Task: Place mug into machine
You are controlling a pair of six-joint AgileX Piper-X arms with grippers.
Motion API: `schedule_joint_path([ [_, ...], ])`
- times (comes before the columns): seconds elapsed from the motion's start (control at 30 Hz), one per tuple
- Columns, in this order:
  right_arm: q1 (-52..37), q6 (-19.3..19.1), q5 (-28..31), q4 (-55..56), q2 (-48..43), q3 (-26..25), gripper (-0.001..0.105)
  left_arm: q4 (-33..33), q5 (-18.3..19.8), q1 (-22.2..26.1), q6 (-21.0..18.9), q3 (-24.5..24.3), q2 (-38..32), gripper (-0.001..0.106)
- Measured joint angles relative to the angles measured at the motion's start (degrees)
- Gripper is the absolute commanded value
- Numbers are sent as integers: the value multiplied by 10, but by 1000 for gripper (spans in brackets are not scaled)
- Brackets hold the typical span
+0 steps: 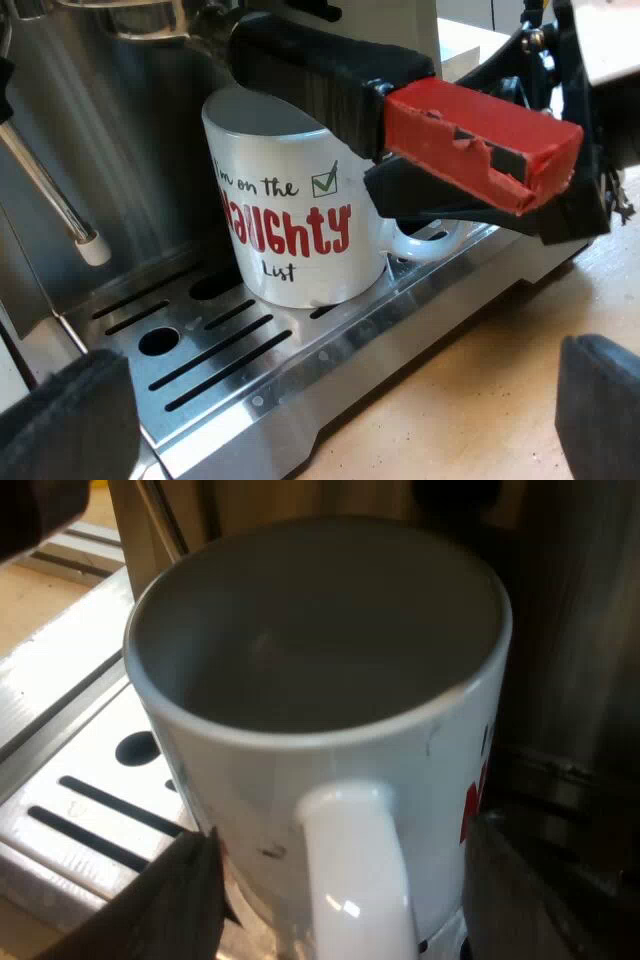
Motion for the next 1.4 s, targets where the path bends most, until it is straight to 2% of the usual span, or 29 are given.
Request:
schedule_joint_path([
  [0.13,0,0,0,-59,3,27,55,0,0,0,0,0,0,85],
  [0.5,0,1,0,-159,65,24,55,0,0,0,0,0,0,85],
  [0.93,0,1,15,-162,114,-37,55,0,0,0,0,0,0,85],
  [1.23,2,1,16,-162,115,-41,55,0,12,0,0,0,0,85],
  [1.4,15,0,79,-89,88,-43,55,0,13,0,0,0,0,85],
])
